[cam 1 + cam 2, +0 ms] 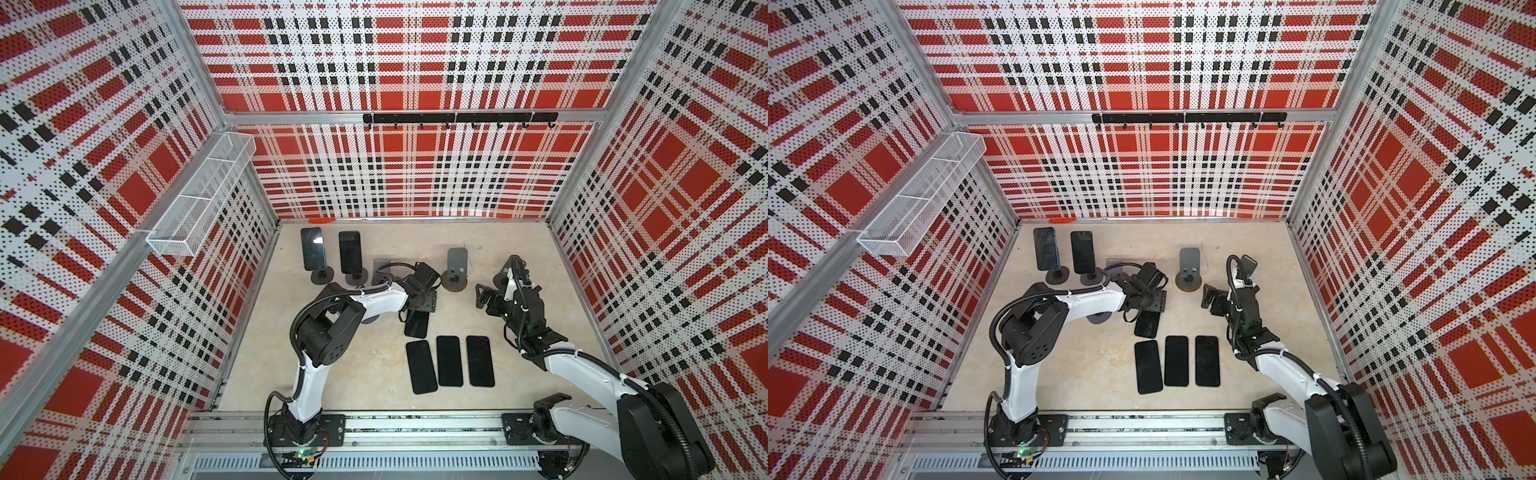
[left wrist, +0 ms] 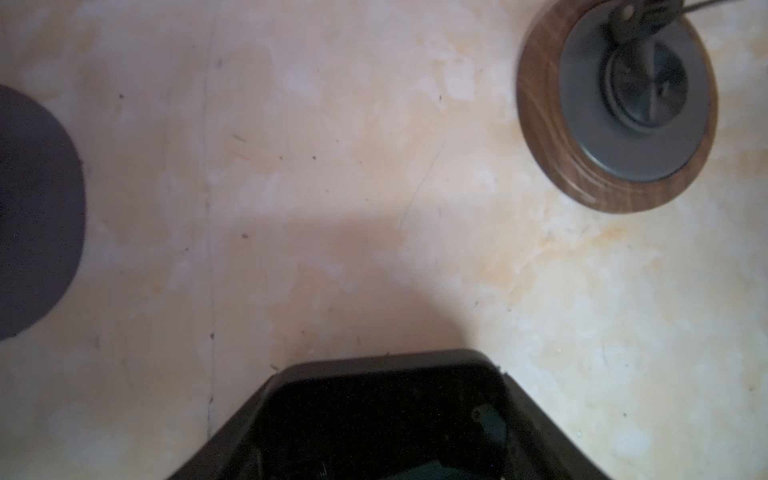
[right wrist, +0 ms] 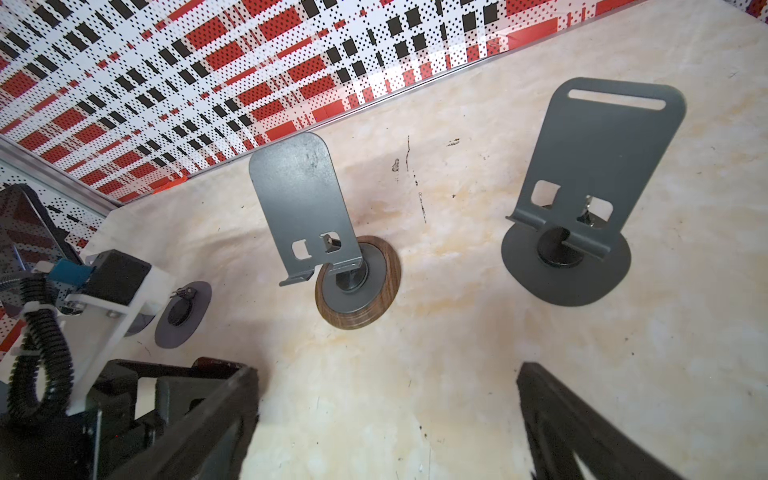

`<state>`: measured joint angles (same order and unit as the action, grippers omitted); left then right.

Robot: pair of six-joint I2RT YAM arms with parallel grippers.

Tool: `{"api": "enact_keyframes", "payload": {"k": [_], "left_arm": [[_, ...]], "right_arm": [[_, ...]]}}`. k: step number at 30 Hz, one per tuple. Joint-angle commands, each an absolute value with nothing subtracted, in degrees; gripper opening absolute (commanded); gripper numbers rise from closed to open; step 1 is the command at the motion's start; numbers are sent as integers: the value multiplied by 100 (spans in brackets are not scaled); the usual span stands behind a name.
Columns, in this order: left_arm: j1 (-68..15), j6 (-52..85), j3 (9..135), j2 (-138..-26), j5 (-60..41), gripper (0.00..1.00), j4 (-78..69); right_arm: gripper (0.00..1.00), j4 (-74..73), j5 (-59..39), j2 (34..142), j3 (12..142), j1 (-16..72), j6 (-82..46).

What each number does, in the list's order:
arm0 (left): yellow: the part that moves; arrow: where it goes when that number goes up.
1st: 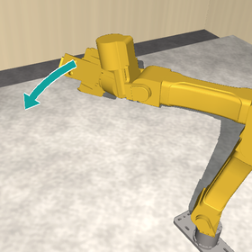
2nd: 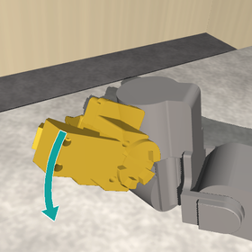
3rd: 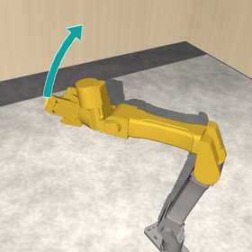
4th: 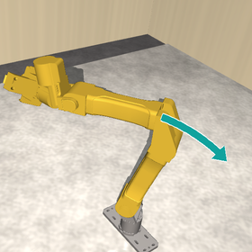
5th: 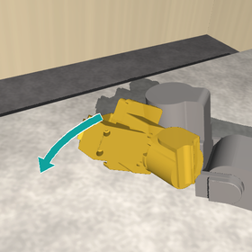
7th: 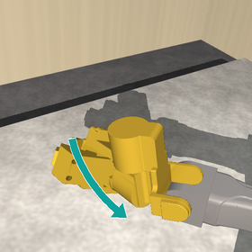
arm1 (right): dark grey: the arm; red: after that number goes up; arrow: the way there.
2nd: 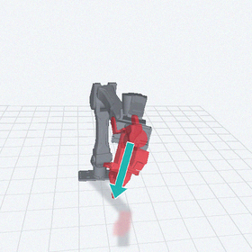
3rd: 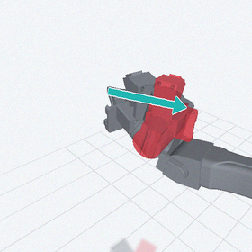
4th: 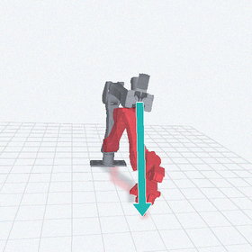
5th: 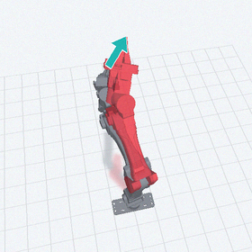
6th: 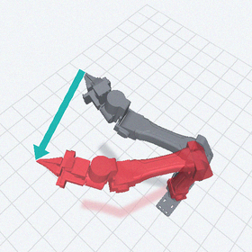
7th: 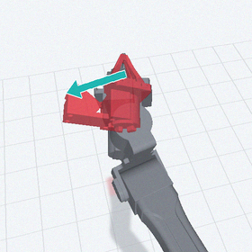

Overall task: Remove the phone from the phone stand
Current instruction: 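Lower the held black phone flat beyond the lying row with the left gripper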

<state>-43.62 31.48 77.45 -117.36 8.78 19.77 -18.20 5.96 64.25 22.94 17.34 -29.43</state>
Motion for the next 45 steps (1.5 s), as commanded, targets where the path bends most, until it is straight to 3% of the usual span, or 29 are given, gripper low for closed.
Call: {"api": "enact_keyframes", "payload": {"k": [1,28,45], "left_arm": [[-4386,3298,7673,-11935,827,64,1785],[-4290,3123,7718,-12046,1019,76,2047],[-4280,2999,7921,-12050,1080,77,2215]], "right_arm": [[100,-1865,579,6278,2263,1757,-2942],[100,-1841,583,6237,2277,1753,-2953],[100,-1850,650,6204,2245,1756,-2937]]}}
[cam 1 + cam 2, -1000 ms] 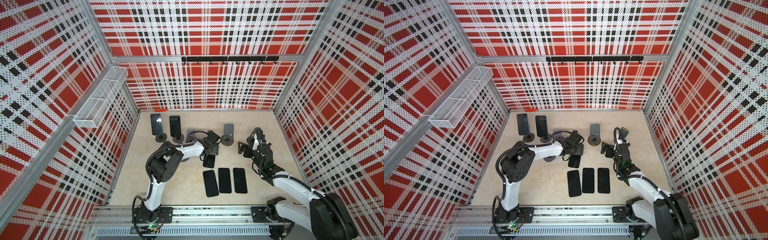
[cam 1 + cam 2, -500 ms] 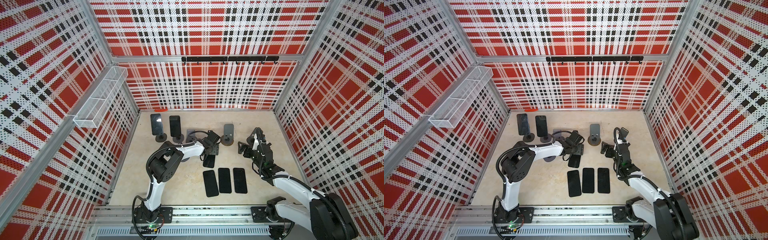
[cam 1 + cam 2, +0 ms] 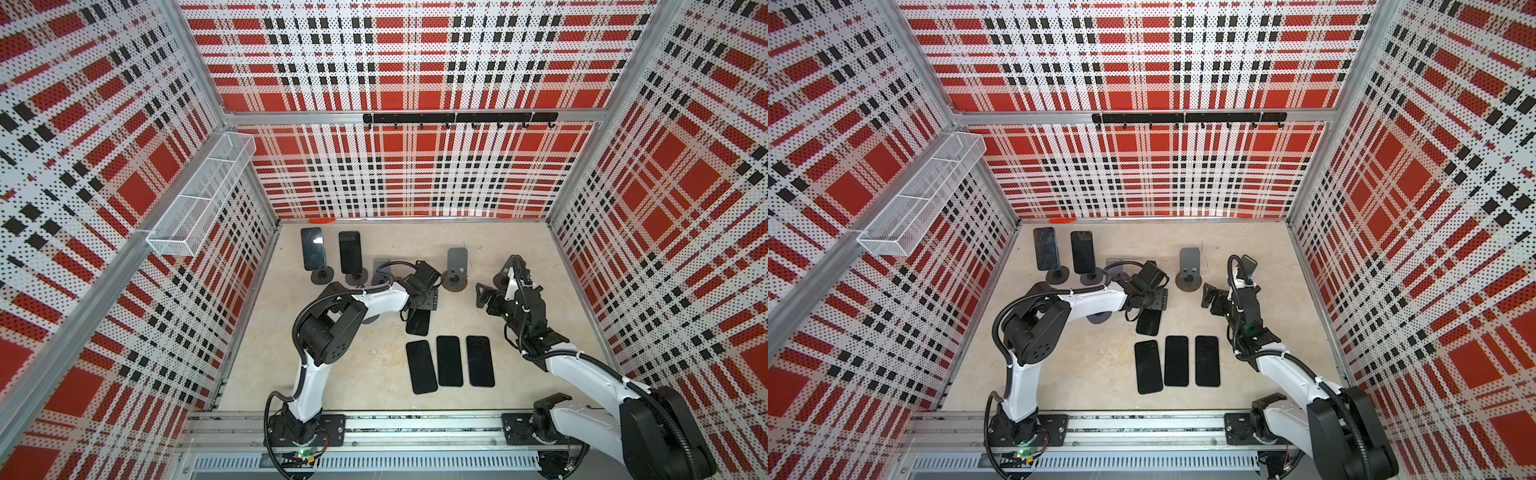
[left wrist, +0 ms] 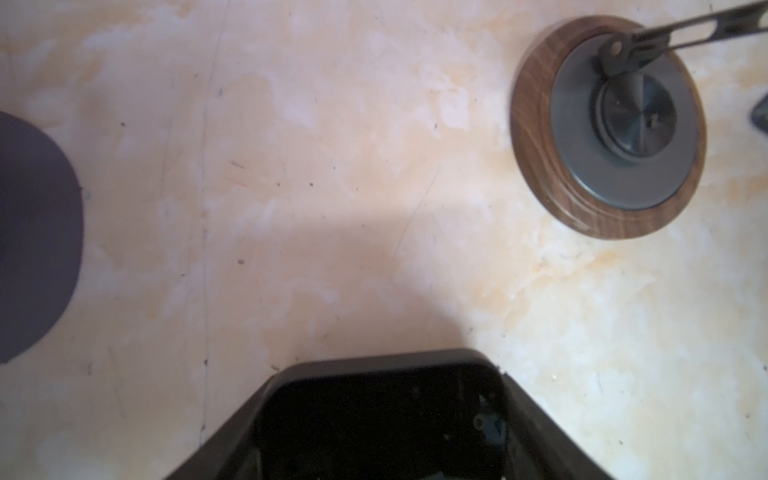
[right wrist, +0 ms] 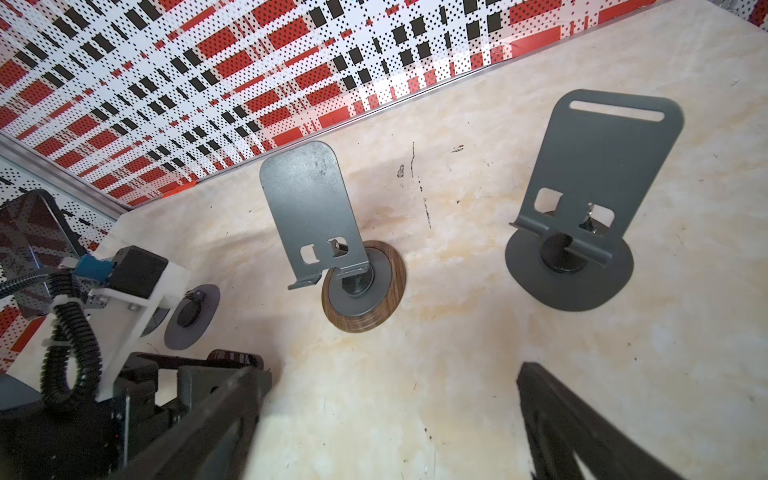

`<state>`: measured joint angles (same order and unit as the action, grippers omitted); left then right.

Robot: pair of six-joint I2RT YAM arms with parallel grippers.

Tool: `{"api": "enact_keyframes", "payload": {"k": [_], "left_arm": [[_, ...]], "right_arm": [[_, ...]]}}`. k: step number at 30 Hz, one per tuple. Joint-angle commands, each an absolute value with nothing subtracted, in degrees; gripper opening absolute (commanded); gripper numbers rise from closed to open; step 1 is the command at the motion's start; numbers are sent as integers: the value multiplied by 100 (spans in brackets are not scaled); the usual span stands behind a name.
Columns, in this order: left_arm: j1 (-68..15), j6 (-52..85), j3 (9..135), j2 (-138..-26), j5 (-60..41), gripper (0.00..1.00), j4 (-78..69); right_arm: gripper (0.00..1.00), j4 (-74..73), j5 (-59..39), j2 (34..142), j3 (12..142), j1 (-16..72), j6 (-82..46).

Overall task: Remove the phone from the phone stand
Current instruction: 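Lower the held black phone flat beyond the lying row with the left gripper, then open the left gripper and move it back toward the standing phones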

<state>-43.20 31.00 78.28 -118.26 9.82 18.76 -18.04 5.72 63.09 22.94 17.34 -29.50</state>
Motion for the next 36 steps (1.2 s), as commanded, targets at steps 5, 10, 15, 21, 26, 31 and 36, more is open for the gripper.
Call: {"api": "enact_keyframes", "payload": {"k": [5,10,15,21,26,31,36], "left_arm": [[-4280,2988,7980,-12069,1105,78,2276],[-4280,2989,7972,-12059,1121,78,2275],[-4280,2990,7980,-12059,1136,79,2302],[-4280,2993,7965,-12050,1144,81,2310],[-4286,3015,7946,-12025,1134,81,2311],[-4298,3012,7955,-11991,1132,81,2307],[-4307,3006,7963,-11886,1148,81,2310]], "right_arm": [[100,-1868,598,6251,2259,1753,-2936],[100,-1865,589,6251,2259,1752,-2944],[100,-1868,585,6245,2259,1750,-2943],[100,-1872,597,6260,2259,1755,-2941],[100,-1872,579,6267,2259,1751,-2942],[100,-1864,562,6259,2265,1757,-2937],[100,-1861,571,6232,2259,1754,-2936]]}}
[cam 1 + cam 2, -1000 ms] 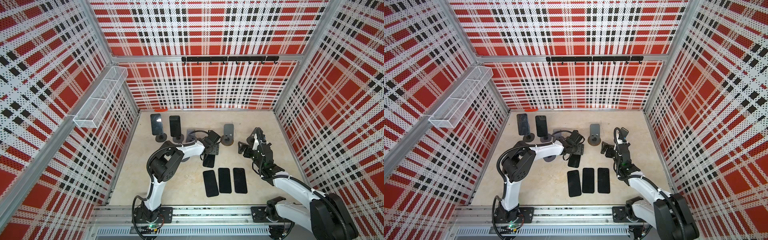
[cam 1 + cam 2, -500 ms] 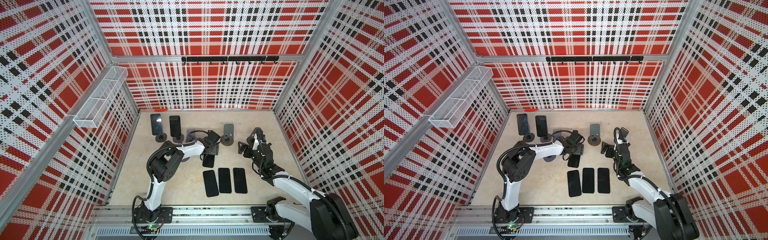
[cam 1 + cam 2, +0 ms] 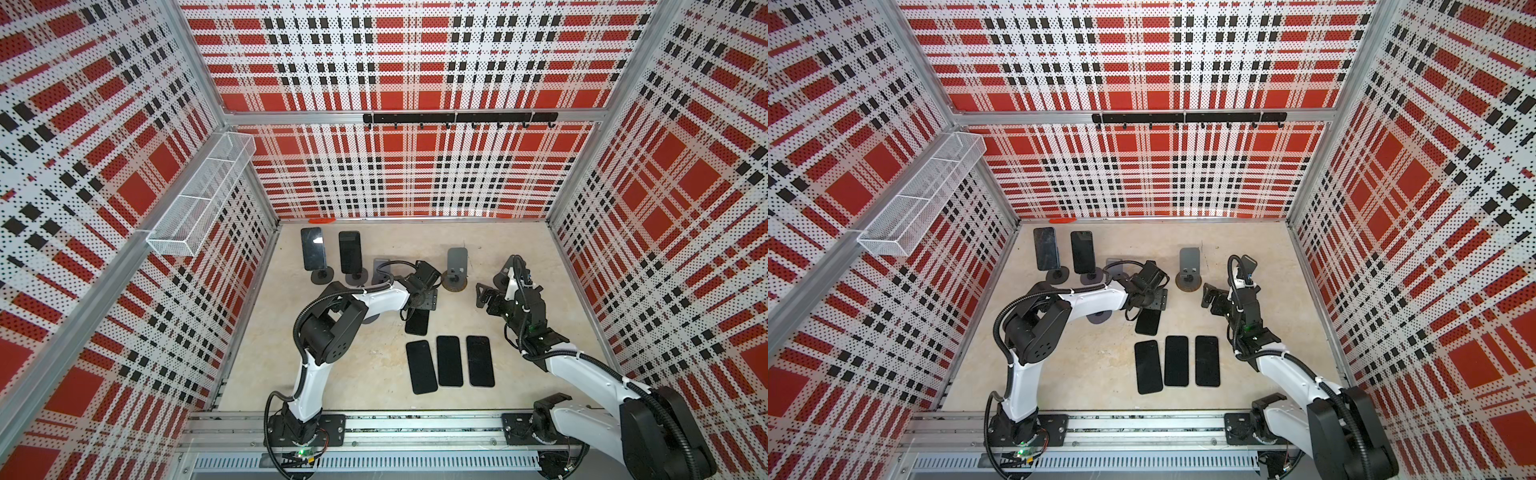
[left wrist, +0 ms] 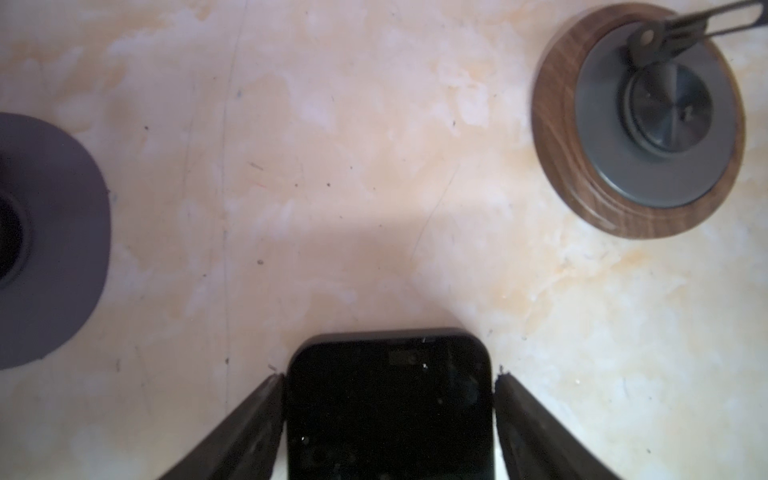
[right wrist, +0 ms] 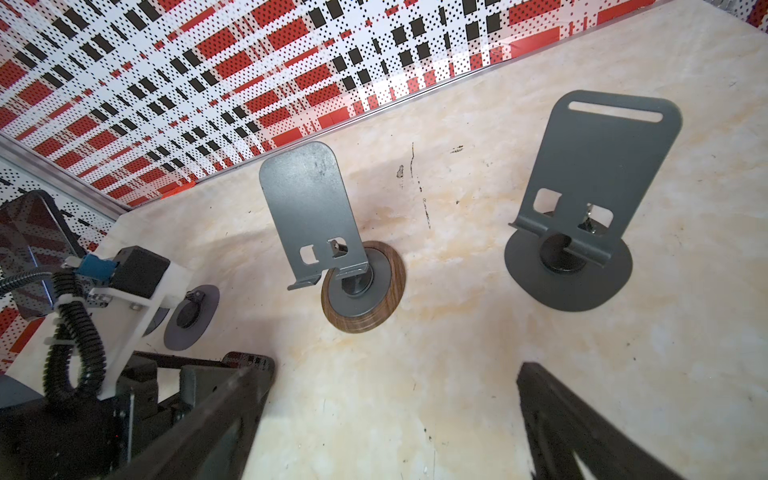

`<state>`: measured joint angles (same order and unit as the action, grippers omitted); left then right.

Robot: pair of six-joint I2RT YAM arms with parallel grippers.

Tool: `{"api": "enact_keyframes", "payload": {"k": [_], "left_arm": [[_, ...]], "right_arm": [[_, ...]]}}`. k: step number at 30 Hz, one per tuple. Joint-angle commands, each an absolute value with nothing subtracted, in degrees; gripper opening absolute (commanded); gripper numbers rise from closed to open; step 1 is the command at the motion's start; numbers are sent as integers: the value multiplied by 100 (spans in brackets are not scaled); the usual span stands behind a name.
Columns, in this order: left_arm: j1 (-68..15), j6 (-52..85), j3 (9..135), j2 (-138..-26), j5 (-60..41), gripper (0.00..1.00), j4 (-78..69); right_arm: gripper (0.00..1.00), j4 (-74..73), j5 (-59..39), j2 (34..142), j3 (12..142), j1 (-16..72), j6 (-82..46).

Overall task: Remove the phone from the phone stand
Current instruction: 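Open the left gripper and move it back toward the standing phones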

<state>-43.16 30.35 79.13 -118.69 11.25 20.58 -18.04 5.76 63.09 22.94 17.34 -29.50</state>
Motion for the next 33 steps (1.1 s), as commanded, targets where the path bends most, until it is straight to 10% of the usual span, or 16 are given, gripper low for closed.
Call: {"api": "enact_keyframes", "payload": {"k": [1,24,33], "left_arm": [[-4323,3011,7971,-11845,1161,81,2312],[-4253,2479,8769,-9951,2601,85,3049],[-2952,2245,8503,-9102,1906,98,3030]], "right_arm": [[100,-1868,571,6233,2259,1758,-2936],[100,-1919,472,6109,2211,1754,-2958],[100,-2048,471,6000,2106,1757,-2972]]}}
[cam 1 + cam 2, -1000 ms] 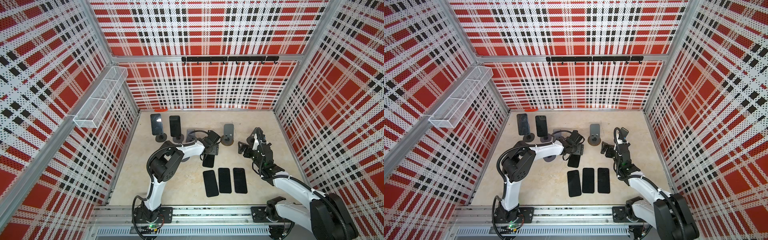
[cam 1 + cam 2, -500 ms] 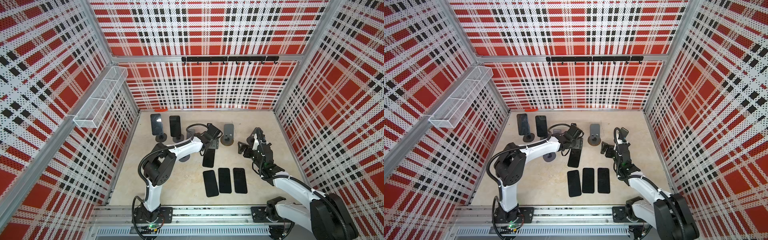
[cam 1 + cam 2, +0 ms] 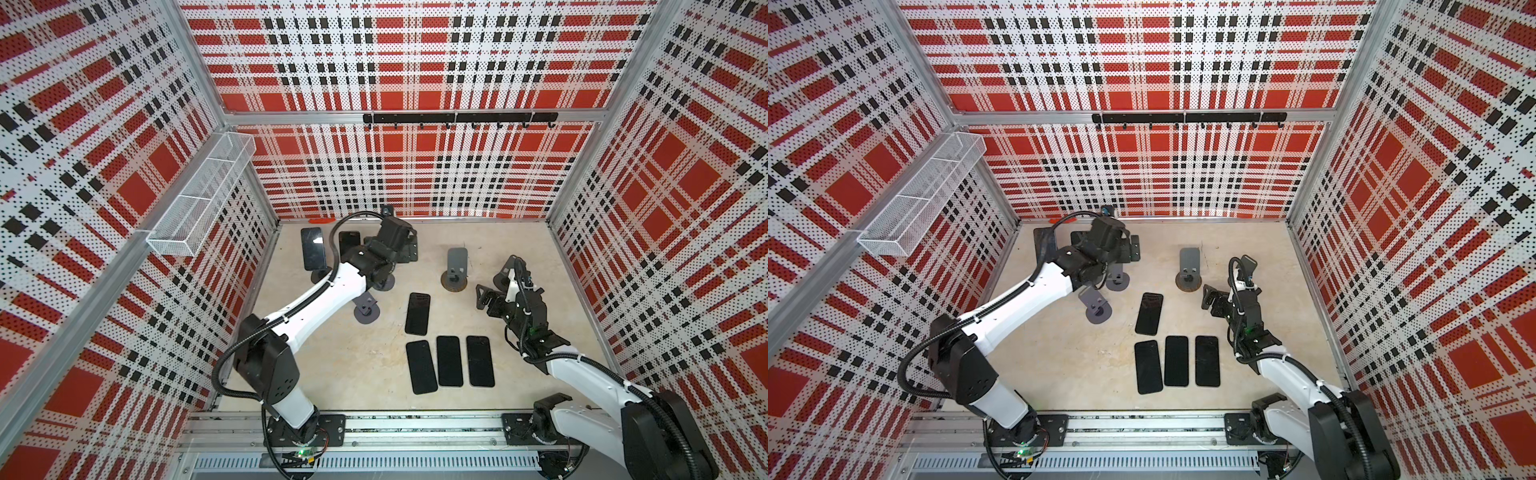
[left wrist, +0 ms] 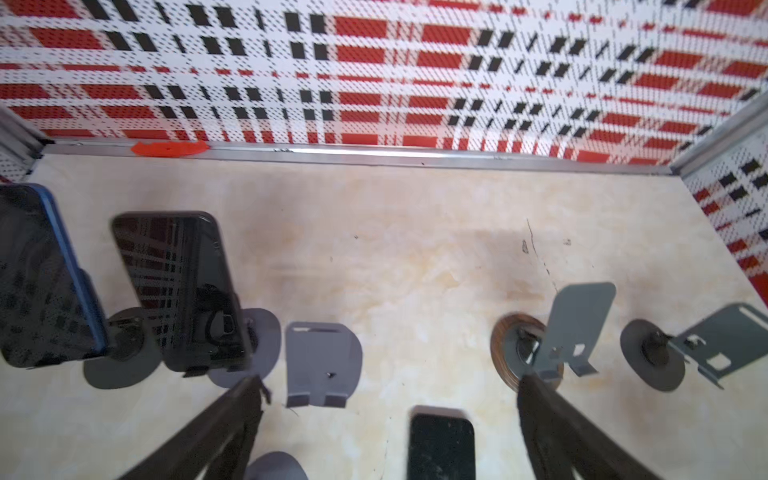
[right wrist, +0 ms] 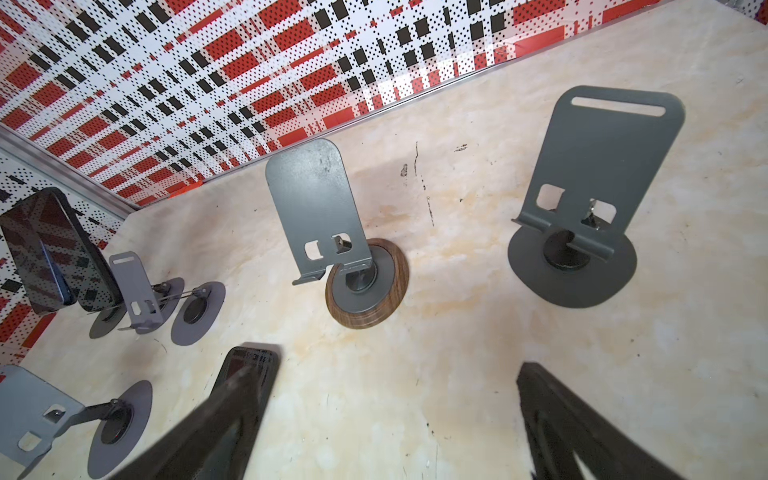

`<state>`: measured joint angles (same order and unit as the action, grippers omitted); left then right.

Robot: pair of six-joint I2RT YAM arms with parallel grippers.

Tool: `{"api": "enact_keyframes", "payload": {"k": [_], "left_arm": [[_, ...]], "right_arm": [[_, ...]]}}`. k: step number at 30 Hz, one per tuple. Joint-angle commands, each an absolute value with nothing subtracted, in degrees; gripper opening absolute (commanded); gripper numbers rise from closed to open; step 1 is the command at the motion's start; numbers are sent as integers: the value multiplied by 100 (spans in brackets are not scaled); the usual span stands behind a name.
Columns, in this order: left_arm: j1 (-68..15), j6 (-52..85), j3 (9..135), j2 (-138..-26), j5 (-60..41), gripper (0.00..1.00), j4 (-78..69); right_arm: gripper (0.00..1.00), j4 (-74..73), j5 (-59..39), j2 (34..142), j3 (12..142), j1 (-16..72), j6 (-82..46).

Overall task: Remove the phone from the phone stand
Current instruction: 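Open the left gripper and move it back toward the standing phones, then lower the left gripper onto the black phone on the nearest stand and close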

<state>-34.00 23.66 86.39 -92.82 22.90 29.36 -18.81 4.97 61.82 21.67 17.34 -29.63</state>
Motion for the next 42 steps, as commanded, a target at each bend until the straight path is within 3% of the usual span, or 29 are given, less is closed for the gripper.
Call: {"api": "enact_keyframes", "payload": {"k": [1,10,16,30,42], "left_arm": [[-2810,2250,8455,-9045,1856,98,3025],[-2012,1895,8323,-9013,2454,98,2797],[-1138,1738,8061,-9103,833,98,2262],[-1336,974,8865,-10240,1683,98,2261],[-1197,960,9361,-10945,1508,98,2566]], "right_arm": [[100,-2057,486,5977,2102,1751,-2972],[100,-2092,462,5918,2065,1751,-2970],[100,-2113,400,5959,2083,1756,-2993],[100,-2315,431,6174,2029,1757,-3009],[100,-2356,457,6259,2037,1755,-2997]]}}
